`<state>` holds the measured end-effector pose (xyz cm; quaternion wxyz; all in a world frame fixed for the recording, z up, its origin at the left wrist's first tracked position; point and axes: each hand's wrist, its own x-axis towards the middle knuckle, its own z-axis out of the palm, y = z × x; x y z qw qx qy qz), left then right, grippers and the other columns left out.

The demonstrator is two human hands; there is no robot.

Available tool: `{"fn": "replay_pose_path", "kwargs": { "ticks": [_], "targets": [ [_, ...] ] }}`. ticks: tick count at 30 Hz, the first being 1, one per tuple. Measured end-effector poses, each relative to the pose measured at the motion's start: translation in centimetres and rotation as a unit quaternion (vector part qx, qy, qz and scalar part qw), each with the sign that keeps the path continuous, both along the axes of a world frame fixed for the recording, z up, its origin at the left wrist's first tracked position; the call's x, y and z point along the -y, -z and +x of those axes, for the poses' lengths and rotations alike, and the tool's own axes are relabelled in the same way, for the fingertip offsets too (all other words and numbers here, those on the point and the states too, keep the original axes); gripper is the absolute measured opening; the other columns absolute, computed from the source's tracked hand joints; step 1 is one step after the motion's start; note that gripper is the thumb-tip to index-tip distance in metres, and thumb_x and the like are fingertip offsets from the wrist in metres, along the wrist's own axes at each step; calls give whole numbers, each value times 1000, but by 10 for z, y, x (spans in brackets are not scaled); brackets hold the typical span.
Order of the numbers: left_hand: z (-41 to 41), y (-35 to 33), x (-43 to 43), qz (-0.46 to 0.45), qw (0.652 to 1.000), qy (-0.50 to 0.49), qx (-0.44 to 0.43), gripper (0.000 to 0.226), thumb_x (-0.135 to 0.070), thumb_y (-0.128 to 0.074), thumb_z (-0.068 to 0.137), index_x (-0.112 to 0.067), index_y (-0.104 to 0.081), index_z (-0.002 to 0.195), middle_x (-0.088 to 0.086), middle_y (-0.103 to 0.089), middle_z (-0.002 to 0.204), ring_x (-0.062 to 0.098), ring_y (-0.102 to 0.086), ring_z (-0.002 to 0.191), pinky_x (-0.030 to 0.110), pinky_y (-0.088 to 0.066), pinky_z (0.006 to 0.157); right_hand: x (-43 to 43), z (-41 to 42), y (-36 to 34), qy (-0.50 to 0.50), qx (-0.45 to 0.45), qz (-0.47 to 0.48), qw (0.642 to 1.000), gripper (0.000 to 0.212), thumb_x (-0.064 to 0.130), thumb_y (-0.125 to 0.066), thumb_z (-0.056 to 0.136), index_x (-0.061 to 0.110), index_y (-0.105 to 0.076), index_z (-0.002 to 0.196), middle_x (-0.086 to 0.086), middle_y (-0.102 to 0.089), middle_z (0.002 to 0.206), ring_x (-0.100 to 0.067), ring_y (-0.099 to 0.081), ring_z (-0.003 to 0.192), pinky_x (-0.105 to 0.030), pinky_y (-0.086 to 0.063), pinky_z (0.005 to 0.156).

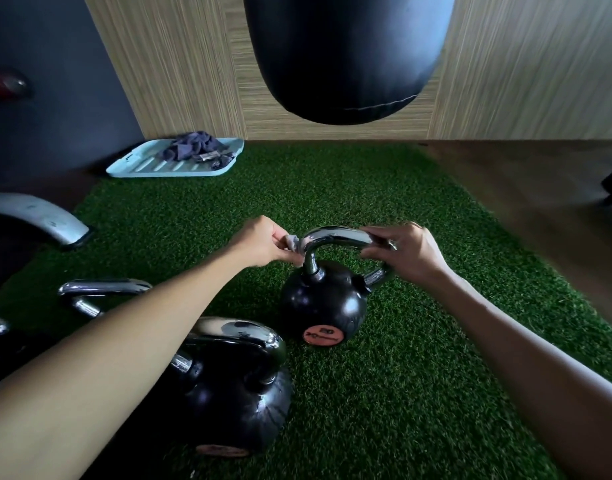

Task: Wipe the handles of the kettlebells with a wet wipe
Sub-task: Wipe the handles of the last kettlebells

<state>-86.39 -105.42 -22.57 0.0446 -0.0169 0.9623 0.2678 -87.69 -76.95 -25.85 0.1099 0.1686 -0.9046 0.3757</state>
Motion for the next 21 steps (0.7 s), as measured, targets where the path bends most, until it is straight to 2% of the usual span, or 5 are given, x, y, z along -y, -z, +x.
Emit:
{"fn": "replay_pose_path", "kwargs": {
  "ticks": [5,9,13,17,21],
  "targets": [
    [-8,19,-2,-91,994,11,56,37,-48,-94,60,-26,-80,86,-12,-73,77,6,-62,69,20,-42,55,8,-5,4,8,-17,48,999,55,56,-78,73,39,-68,125,19,-74,110,-9,-68,90,-33,-58,72],
    [0,0,26,-104,993,-23,49,28,-47,-94,61,-35,-77,81,-13,-73,74,6,-58,66,22,-33,52,36,-1,-13,-11,-44,94,994,51,51,-80,77,41,-68,126,13,-76,107,-4,-63,80,-20,-43,73],
    [28,-20,57,14,996,-62,-58,34,-46,-93,60,-37,-80,90,-22,-73,70,0,-56,53,18,-34,48,84,0,-21,-20,-59,113,992,50,53,-79,78,46,-67,125,11,-78,101,-13,-66,96,-35,-46,98],
    [57,-32,54,67,980,-12,-187,37,-43,-91,66,-46,-75,99,-37,-64,65,-4,-46,50,13,-28,45,90,4,-28,28,-64,182,981,49,61,-76,79,48,-67,125,13,-73,114,-20,-45,116,-36,-27,92],
    [66,-33,42,69,960,44,-269,43,-43,-92,64,-42,-77,104,-33,-69,77,8,-43,56,14,-29,49,83,31,-36,-29,15,-26,999,57,67,-74,76,35,-73,123,8,-71,126,-14,-59,119,-31,-39,103]
  ]
}}
